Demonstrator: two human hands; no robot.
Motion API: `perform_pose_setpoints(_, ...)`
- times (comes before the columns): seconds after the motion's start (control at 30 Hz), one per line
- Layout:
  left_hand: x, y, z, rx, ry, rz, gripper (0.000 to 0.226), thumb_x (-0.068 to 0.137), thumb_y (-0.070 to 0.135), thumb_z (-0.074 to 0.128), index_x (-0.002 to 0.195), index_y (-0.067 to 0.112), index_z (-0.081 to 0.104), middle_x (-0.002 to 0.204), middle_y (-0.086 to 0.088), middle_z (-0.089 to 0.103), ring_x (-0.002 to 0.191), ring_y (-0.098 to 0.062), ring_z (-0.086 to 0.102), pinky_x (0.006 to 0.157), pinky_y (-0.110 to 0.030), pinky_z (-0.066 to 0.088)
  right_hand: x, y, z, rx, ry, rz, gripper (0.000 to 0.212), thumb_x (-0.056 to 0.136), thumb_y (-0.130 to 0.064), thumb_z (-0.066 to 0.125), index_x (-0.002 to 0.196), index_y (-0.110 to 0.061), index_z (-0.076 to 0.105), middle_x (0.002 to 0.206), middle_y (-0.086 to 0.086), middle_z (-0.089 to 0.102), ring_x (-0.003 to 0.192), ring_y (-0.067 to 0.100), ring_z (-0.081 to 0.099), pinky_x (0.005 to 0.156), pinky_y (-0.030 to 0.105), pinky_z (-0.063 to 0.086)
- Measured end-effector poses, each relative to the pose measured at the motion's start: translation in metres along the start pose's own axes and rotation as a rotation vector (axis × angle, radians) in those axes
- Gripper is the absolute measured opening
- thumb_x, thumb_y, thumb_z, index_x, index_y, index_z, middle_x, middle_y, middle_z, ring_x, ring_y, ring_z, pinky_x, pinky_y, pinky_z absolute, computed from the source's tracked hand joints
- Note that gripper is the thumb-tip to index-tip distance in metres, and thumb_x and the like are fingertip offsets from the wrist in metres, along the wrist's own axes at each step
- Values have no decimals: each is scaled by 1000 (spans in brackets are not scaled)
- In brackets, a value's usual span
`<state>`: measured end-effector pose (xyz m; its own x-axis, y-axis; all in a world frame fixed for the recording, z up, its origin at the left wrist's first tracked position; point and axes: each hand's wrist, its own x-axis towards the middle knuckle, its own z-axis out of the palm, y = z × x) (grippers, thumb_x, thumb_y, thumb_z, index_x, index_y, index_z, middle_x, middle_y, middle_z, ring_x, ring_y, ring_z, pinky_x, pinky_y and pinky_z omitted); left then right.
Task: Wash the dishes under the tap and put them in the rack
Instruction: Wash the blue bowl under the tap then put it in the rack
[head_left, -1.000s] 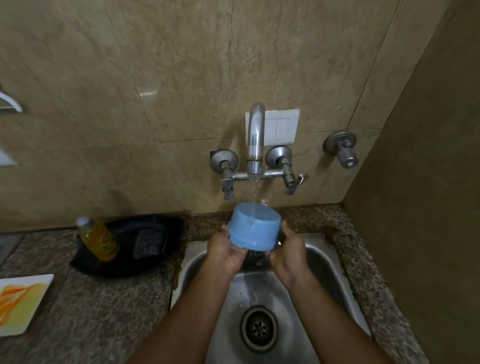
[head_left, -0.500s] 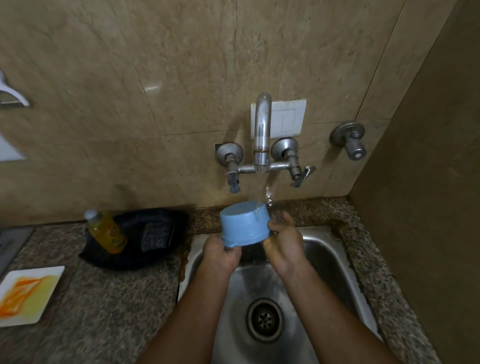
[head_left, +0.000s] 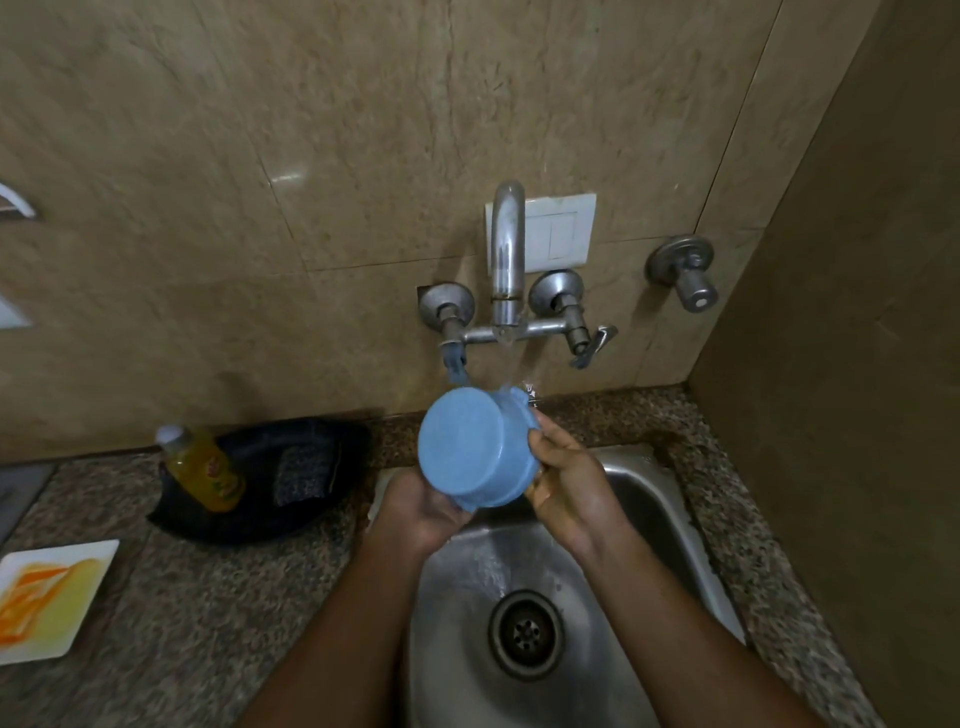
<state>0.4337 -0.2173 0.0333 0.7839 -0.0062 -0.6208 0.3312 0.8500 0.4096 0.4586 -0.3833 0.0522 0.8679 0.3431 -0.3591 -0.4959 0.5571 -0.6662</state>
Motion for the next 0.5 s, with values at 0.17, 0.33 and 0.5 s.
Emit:
perform_pose_setpoints(0.17, 0, 15, -8, 44, -60, -32, 46, 86, 17, 62, 129, 3, 57, 119, -24, 66, 114, -40, 58, 97, -54, 46, -3, 3, -7, -91, -82, -21, 40, 95, -13, 55, 136, -10, 57, 137, 21, 56, 119, 34, 55, 104, 51, 39)
perform_pose_setpoints(0.33, -6, 15, -11, 115, -211, 102, 35, 90, 0, 40, 115, 6, 63, 102, -19, 69, 91, -33, 67, 73, -48, 58, 2, 4, -21, -38, -44, -17, 37, 98, -11, 50, 133, -16, 60, 140, 24, 52, 118, 37, 53, 100, 52, 38)
perform_pose_setpoints(0.5, -10, 14, -7, 354, -218, 143, 34, 101, 11, 43, 132, 3, 55, 117, -21, 66, 98, -32, 65, 87, -49, 53, 4, -2, -31, 83, 40, 14, 35, 98, -9, 49, 129, -19, 62, 128, 22, 63, 118, 41, 57, 108, 61, 37)
